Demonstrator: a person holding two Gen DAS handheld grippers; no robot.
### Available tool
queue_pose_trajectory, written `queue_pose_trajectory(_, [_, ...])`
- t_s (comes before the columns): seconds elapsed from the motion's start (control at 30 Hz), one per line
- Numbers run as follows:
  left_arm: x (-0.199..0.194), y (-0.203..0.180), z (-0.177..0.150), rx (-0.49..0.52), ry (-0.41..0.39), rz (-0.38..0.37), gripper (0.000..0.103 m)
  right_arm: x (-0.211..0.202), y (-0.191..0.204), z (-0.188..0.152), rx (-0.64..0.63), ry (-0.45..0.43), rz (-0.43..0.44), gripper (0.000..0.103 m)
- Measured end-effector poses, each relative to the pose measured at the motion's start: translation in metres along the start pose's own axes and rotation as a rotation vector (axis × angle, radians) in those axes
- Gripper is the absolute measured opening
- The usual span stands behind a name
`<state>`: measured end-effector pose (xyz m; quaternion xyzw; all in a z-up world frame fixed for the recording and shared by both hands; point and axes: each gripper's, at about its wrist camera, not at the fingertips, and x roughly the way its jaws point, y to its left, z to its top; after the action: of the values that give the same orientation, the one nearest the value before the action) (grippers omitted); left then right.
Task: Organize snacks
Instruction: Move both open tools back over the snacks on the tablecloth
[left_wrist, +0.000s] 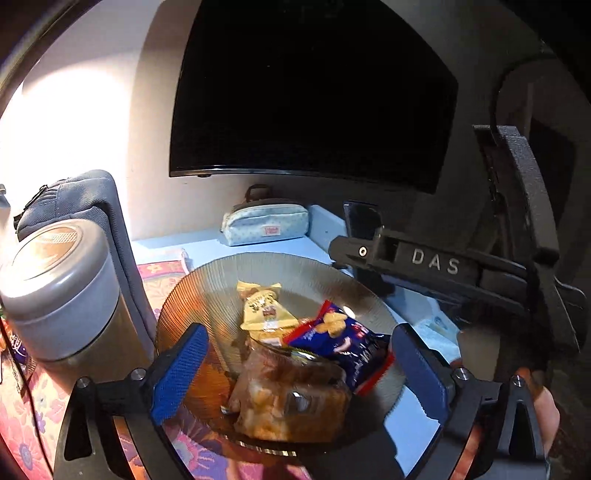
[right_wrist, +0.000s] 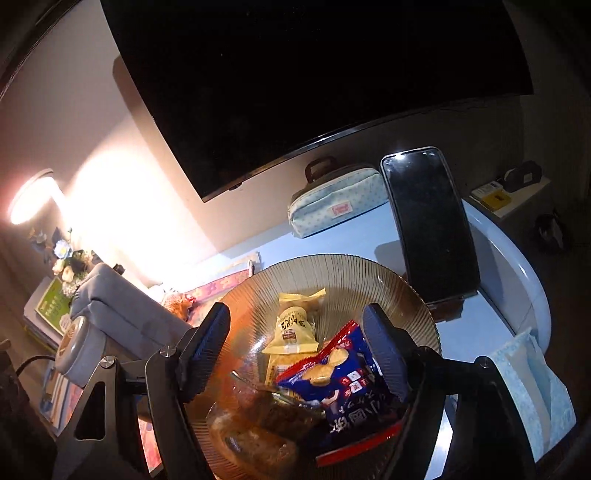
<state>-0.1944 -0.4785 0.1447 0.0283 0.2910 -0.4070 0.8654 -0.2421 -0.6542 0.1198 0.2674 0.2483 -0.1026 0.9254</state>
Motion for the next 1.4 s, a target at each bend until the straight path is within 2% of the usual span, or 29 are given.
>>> queue_pose_trajectory(0.13, [-0.018, 0.006, -0.004, -0.009, -0.025, -0.027, 0.099, -0.013, 0.005, -0.002, 0.000, -0.025, 0.003, 0.074])
queue_pose_trajectory(0.3, [-0.053, 0.019, -0.009, -0.030, -0.044, -0.103, 0.099, -0.026, 0.017, -0.007, -0.009, -0.035, 0.017, 0.074])
queue_pose_trajectory(0.43, [-0.090, 0.038, -0.017, -0.017, -0.082, -0.067, 0.099, -0.041, 0.028, -0.023, -0.041, -0.053, 0.017, 0.075])
queue_pose_trajectory(0.57, [-0.128, 0.072, -0.022, -0.026, -0.118, 0.009, 0.099, -0.048, 0.036, -0.046, -0.063, -0.043, 0.012, 0.075])
queue_pose_trajectory(0.7, [-0.164, 0.113, -0.022, -0.059, -0.149, 0.087, 0.099, -0.054, 0.046, -0.070, -0.066, -0.021, 0.052, 0.075])
queue_pose_trajectory(0.87, [-0.204, 0.170, -0.027, -0.097, -0.190, 0.215, 0.099, -0.060, 0.078, -0.096, -0.127, 0.000, 0.083, 0.075])
queue_pose_trajectory(1.07, [-0.244, 0.233, -0.038, -0.147, -0.225, 0.346, 0.100, -0.046, 0.150, -0.121, -0.277, 0.068, 0.148, 0.075])
queue_pose_trajectory(1.27, [-0.272, 0.299, -0.051, -0.180, -0.232, 0.464, 0.103, -0.015, 0.234, -0.149, -0.445, 0.156, 0.232, 0.075])
queue_pose_trajectory(1.4, [-0.283, 0.355, -0.059, -0.200, -0.214, 0.656, 0.103, 0.008, 0.278, -0.171, -0.538, 0.210, 0.255, 0.075])
